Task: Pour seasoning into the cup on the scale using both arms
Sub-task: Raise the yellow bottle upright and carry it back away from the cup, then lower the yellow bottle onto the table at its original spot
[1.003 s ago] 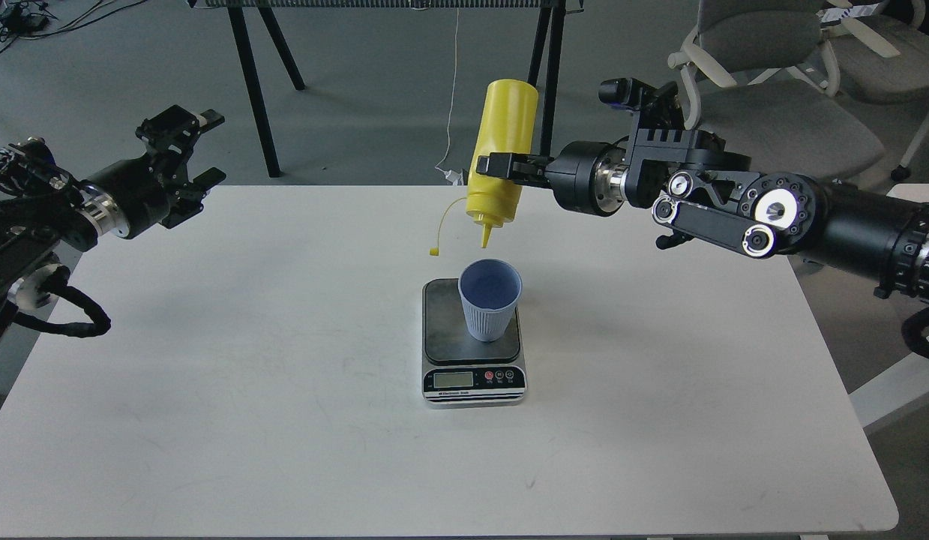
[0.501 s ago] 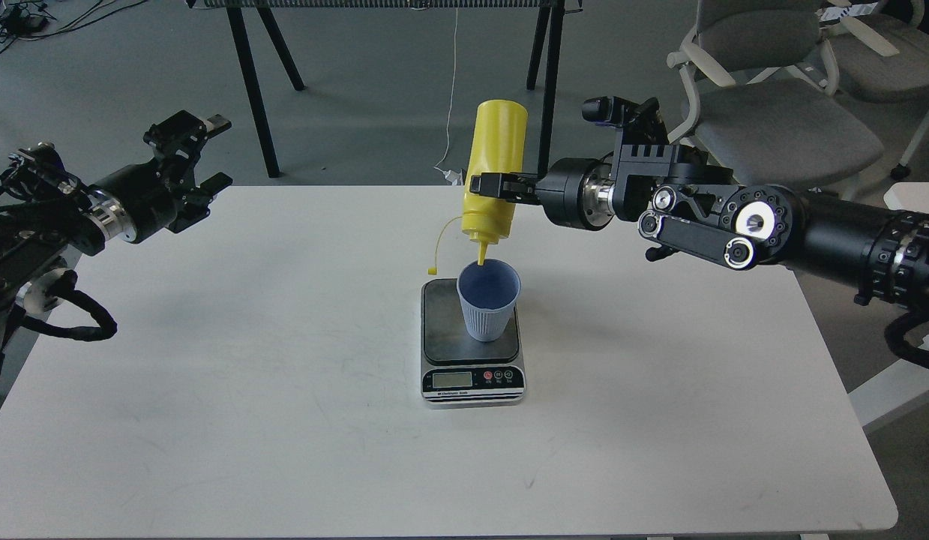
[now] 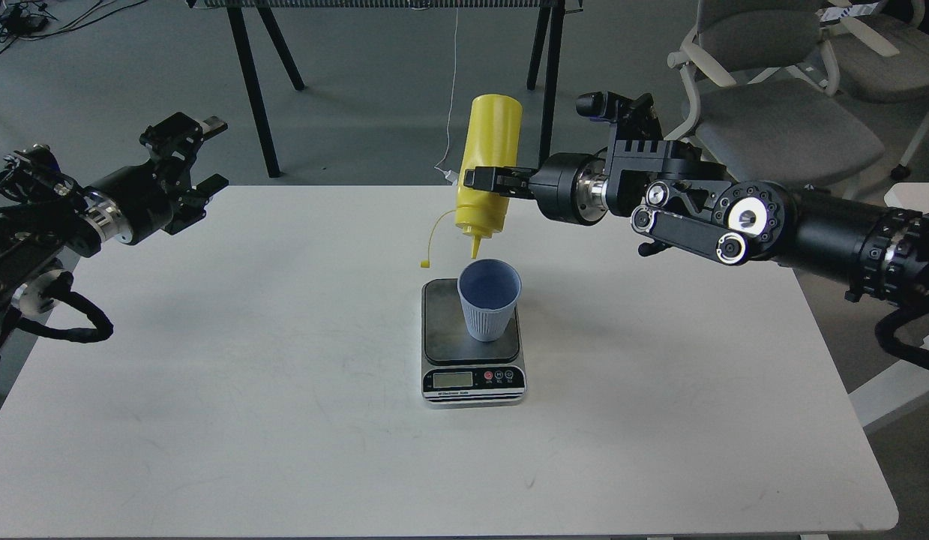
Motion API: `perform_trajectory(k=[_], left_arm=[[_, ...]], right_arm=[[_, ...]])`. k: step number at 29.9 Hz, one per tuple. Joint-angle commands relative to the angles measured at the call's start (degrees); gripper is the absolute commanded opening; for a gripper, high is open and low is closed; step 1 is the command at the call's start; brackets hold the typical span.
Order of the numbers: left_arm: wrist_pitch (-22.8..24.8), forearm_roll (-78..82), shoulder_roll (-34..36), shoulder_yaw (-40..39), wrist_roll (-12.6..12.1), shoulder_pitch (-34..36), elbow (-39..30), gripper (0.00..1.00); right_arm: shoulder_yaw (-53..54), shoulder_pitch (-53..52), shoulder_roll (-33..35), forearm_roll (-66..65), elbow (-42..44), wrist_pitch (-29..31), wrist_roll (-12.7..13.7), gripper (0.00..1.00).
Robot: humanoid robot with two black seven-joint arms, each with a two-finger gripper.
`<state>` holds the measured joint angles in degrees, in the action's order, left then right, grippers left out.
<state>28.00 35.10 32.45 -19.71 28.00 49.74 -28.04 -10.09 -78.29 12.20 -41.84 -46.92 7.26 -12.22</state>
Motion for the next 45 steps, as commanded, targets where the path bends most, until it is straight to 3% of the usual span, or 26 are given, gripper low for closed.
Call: perform_trajectory(k=[1,5,8,16,20,23,29,34,45], left_arm=[[0.0,0.1,0.1,0.1,0.0,0.0,0.0,1.0],[0.0,0.2,0.2,0.3,0.0,0.0,0.1,1.0],[0.0,0.3,0.2,0.6,0.0,0.1,0.1,1.0],[0.0,0.4,-0.3,0.7,0.0,0.1,0.1,1.0],[0.0,0.4,-0.5,0.7,0.0,0.1,0.1,1.0],[0.0,0.4,-0.4,0.8,0.0,0.0,0.1,1.0],[0.0,0.5,-0.4,0.9,0.0,-0.1,0.1,1.0],[0.0,0.5,-0.5,0.9,0.0,-0.2,0.1,1.0],[0.0,0.5,-0.5,0.9,0.0,-0.1,0.1,1.0]], right_arm=[[9.3,0.1,4.5,4.0,-0.6,0.6,0.6,0.01],[18.6,0.1,9.8,10.5,-1.7,1.3,1.0,0.01],[27.5,0.6,15.1,19.9,-1.6,5.5,2.0,0.01],[47.1,10.3,27.2,59.6,-1.7,15.6,8.1,0.01],[51.4,19.2,32.1,81.3,-2.1,20.7,8.5,0.01],[52.2,26.8,33.4,93.1,-3.4,20.7,8.5,0.01],[54.3,40.8,31.9,102.4,-5.8,20.7,8.4,0.01],[55.0,49.9,23.1,102.7,-6.3,20.7,8.3,0.01],[55.0,58.3,14.7,101.7,-6.0,20.7,8.1,0.01]])
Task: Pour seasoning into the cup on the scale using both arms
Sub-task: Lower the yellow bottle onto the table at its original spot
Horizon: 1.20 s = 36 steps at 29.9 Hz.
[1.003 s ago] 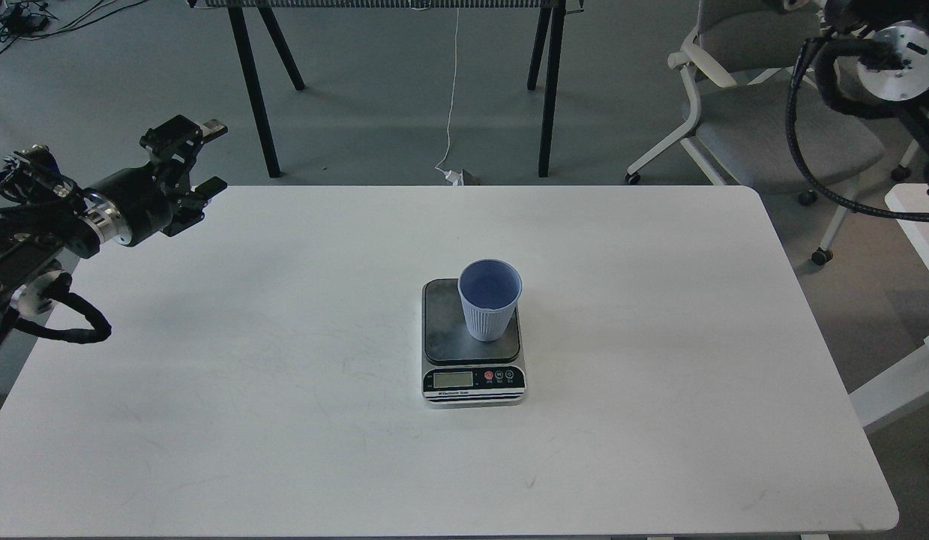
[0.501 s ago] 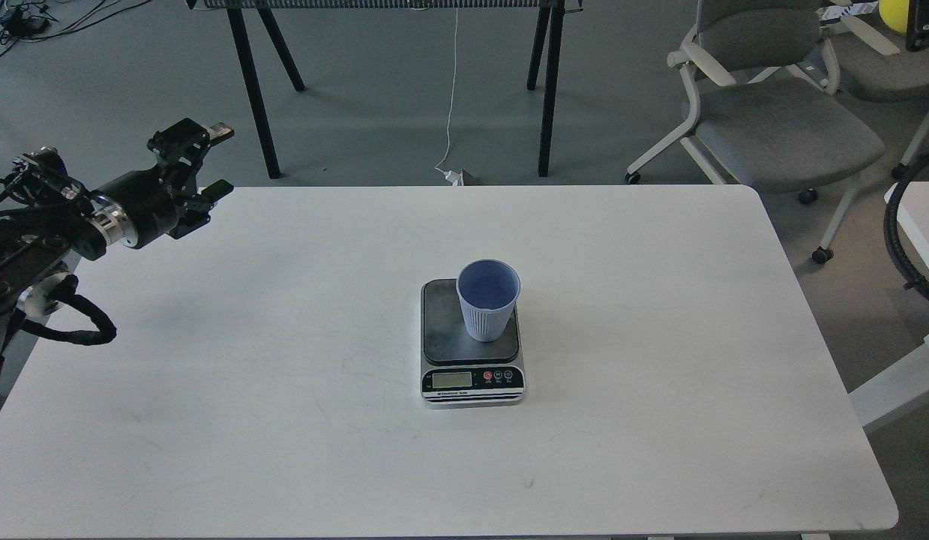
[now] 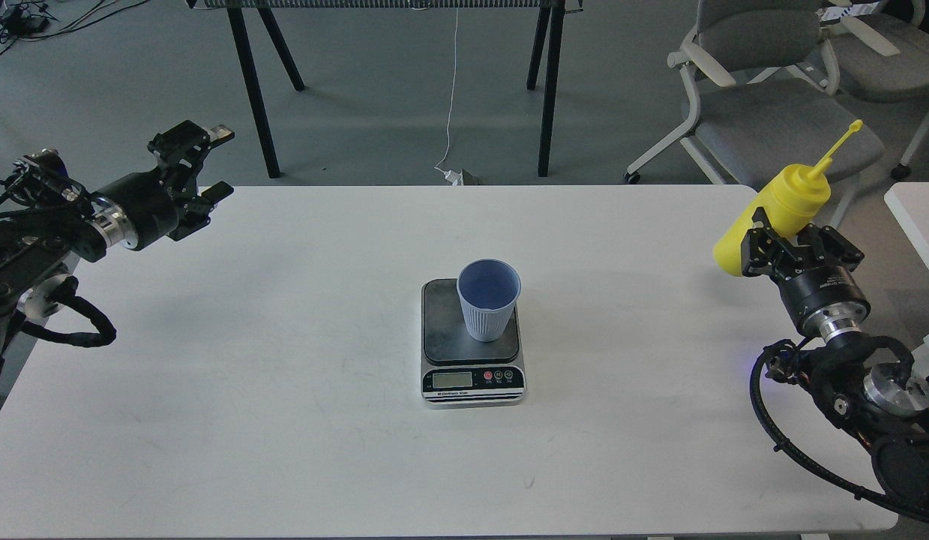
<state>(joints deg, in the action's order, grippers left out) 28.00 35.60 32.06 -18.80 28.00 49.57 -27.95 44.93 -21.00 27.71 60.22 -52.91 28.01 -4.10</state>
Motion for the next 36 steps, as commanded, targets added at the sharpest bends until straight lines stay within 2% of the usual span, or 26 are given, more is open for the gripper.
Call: perform_trajectory(k=[1,7,18,30,31,36], left_arm=[[0.0,0.0,-0.2,0.0,0.0,0.1,0.0,1.0],[0.0,0.0,-0.4,0.0,0.0,0.0,0.0,1.0],[0.0,0.0,-0.5,-0.1,0.0,0.0,0.0,1.0],[0.0,0.0,-0.4,-0.1,0.0,0.0,0.0,1.0],[0.0,0.0,-0.5,-0.1,0.0,0.0,0.0,1.0],[0.0,-0.1,-0.4,-0.1,0.0,0.0,0.0,1.0]], right_arm=[[0.0,1.3,-0.8,-0.5,0.1,0.0,-0.1,0.01],[-0.5,2.3,-1.2,-0.7,0.0,0.0,-0.2,0.02],[-0.4,4.5,-6.5,-4.7,0.2,0.0,-1.0,0.02],[-0.9,4.9,-8.2,-8.4,0.2,0.0,-1.2,0.02],[-0.9,4.9,-8.2,-8.6,0.2,0.0,-1.2,0.03],[-0.8,4.8,-8.2,-11.4,0.2,0.0,-1.3,0.23]])
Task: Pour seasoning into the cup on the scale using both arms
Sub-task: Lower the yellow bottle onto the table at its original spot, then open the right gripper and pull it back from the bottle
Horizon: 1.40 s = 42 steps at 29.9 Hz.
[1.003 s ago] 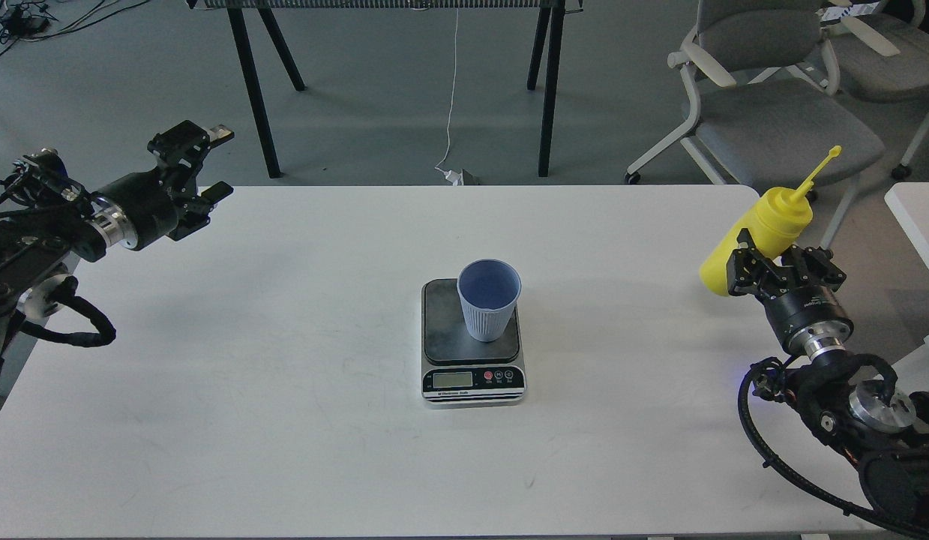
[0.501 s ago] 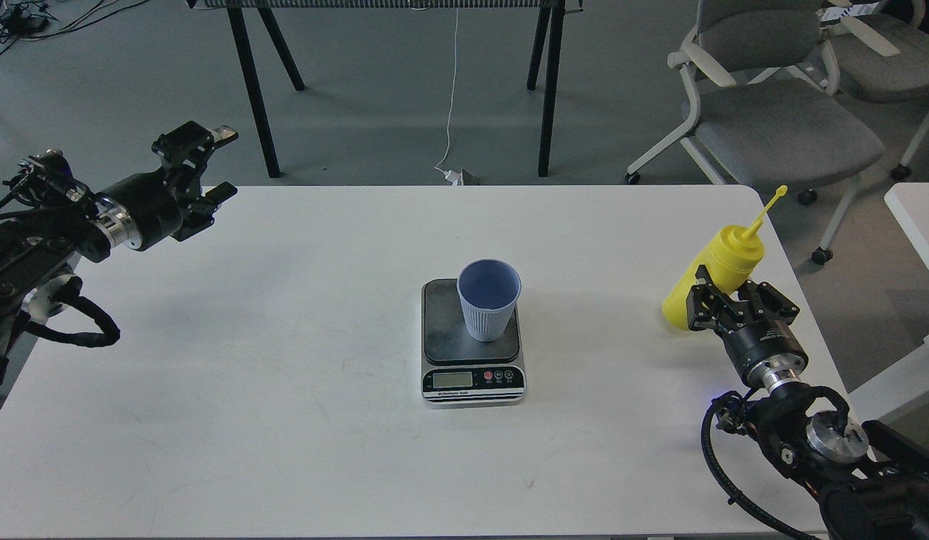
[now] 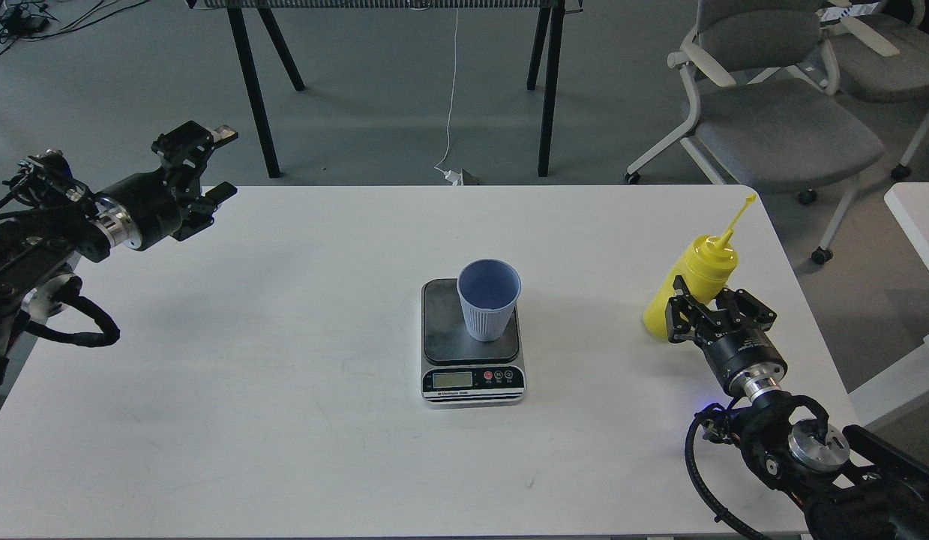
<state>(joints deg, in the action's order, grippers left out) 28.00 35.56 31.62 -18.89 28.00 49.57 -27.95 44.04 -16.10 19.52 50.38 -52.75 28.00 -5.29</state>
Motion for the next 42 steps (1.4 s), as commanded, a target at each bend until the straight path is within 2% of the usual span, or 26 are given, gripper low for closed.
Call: perform_trajectory(k=[1,6,9,10,11,18,23,33,42], left_arm=[[0.0,-0.1,0.0,-0.1,0.0,0.0,0.0,1.0],[0.0,-0.1,0.0,0.0,0.0,0.0,0.0,1.0],[0.0,-0.1,0.0,0.0,0.0,0.0,0.0,1.0],[0.0,-0.1,0.0,0.0,0.0,0.0,0.0,1.0],[0.0,-0.1,0.0,0.0,0.0,0.0,0.0,1.0],[0.0,-0.1,0.0,0.1,0.0,0.0,0.0,1.0],[0.0,-0.1,0.1,0.1,0.0,0.0,0.1,1.0],[0.0,-0.1,0.0,0.1,0.0,0.1,0.1,1.0],[0.0,-0.1,0.0,-0.3,0.0,0.1,0.1,1.0]], right_arm=[[0.1,-0.1,0.0,-1.9,0.0,0.0,-0.5,0.28],[0.0,-0.1,-0.1,-3.4,0.0,0.0,-0.9,0.57],[0.1,-0.1,-0.1,-3.4,-0.3,0.0,-0.9,0.8],[0.0,0.0,-0.1,-3.4,-0.4,0.0,-0.8,0.92],[0.0,0.0,-0.1,-3.5,-0.6,0.0,-0.8,0.97],[0.0,1.6,0.5,-5.2,-1.2,0.0,-0.7,0.99],[0.3,4.2,2.3,-6.1,-5.6,0.0,-0.7,0.99],[1.4,10.2,8.7,-6.9,-14.4,0.0,-1.1,0.99],[9.8,21.2,17.1,-10.6,-24.0,0.0,-1.4,0.99]])
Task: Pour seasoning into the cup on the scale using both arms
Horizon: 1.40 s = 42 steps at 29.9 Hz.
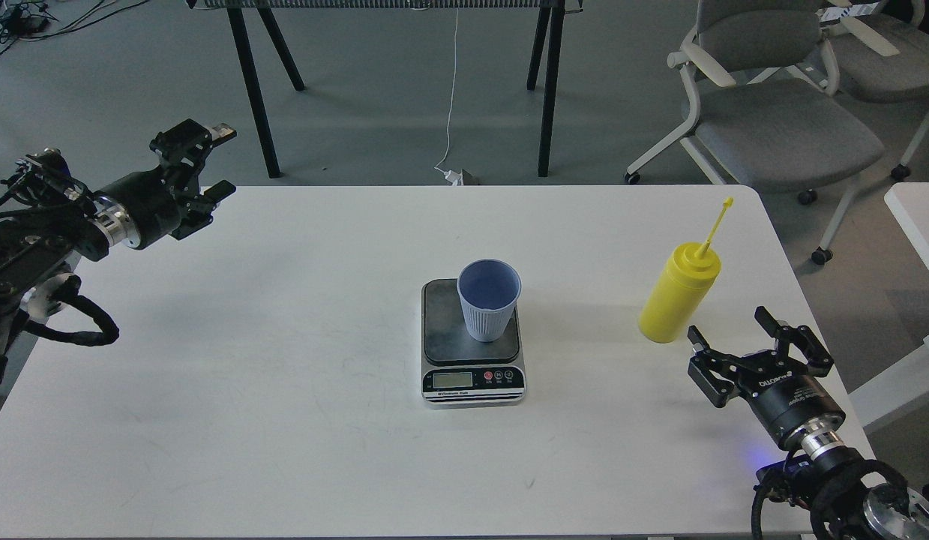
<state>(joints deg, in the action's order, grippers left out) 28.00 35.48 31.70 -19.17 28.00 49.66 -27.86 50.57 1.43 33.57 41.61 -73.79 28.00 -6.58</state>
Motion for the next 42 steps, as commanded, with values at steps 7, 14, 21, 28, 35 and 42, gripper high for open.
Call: perform_trajectory(k=[7,14,21,28,35,42], left_arm=[[0.0,-0.3,0.1,0.1,0.0,1.0,0.0,1.0],[0.0,-1.4,0.1,-1.0,0.0,5.8,0.1,1.0],[0.0,-8.9,-0.7,-1.0,0.0,13.3,0.1,1.0],[0.0,-8.6,-7.9,-0.7,0.0,17.2,-0.1,1.0],[0.0,-5.6,-12.1,-0.7,0.0,19.7,-2.2,1.0],[0.0,-5.2,-12.5,-0.7,0.0,19.5,-8.9,1.0]], right_arm=[[14.3,4.3,10.1,-7.7,-5.7,0.0,-0.4,0.99],[14.5,-10.4,13.6,-16.9,1.4,0.0,-0.5,0.99],[2.4,-27.9,12.0,-18.0,15.4,0.0,-1.6,0.99],[-1.9,-35.2,5.5,-20.5,26.2,0.0,-1.7,0.99],[-2.1,-36.7,2.9,-23.1,28.2,0.0,-1.7,0.99],[-2.2,-36.8,2.4,-23.1,29.1,0.0,-1.9,0.99]])
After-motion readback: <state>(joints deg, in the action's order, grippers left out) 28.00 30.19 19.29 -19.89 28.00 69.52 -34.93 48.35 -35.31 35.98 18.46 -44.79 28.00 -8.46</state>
